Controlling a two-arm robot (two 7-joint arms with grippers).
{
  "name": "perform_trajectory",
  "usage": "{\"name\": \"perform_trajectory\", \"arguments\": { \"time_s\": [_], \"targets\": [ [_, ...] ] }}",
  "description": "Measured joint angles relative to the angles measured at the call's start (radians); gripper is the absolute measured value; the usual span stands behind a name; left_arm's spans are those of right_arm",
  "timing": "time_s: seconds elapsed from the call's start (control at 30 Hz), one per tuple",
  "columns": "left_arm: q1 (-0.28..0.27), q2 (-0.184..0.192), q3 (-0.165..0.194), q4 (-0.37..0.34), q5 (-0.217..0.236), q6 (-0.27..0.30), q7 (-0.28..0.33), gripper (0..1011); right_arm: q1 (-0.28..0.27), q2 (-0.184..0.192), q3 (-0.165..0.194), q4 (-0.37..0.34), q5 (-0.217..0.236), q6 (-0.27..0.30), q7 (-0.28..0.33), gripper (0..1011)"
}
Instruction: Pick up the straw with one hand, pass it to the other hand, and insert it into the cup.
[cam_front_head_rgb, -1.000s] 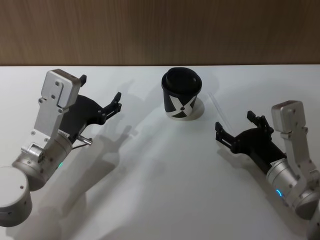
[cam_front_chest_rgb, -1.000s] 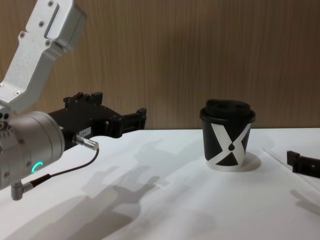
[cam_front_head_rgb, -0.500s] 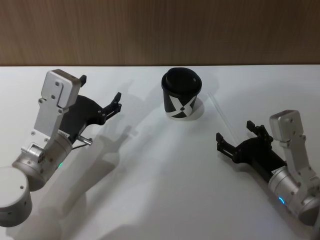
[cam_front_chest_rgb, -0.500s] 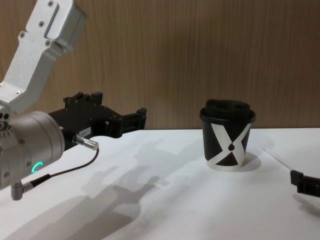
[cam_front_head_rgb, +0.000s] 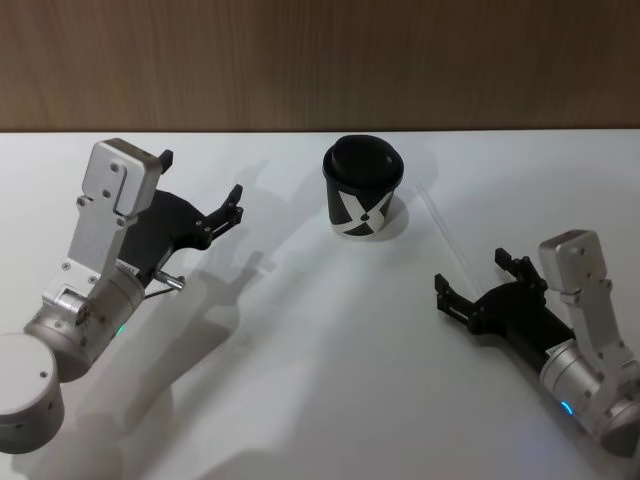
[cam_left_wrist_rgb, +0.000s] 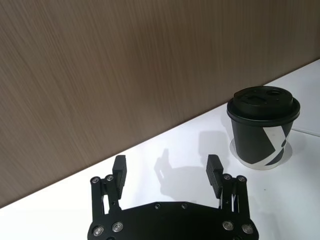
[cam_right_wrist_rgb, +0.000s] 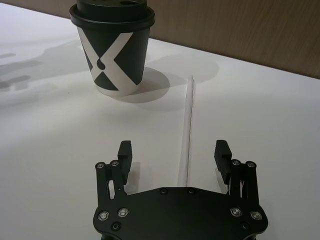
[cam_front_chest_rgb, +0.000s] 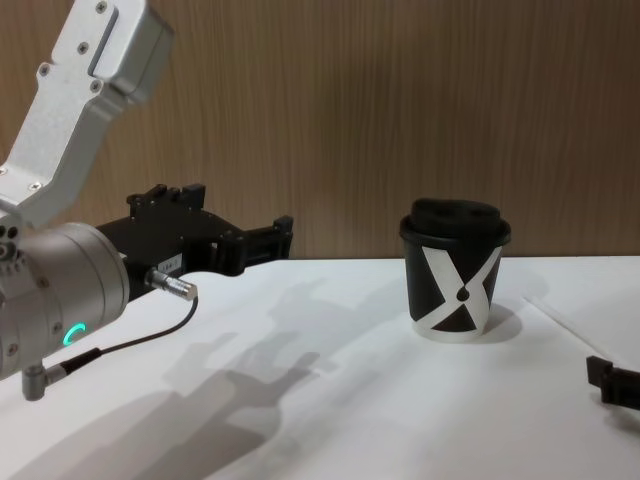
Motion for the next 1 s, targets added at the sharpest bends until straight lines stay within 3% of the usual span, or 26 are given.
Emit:
{"name": "perform_trajectory", "arguments": {
  "time_s": [1.0],
  "targets": [
    [0.000,0.000,0.000,0.000,0.000,0.000,0.000,1003,-0.007,-0.016,0.019,0.015,-0.001,0.005,0.044,1001]
  ]
}}
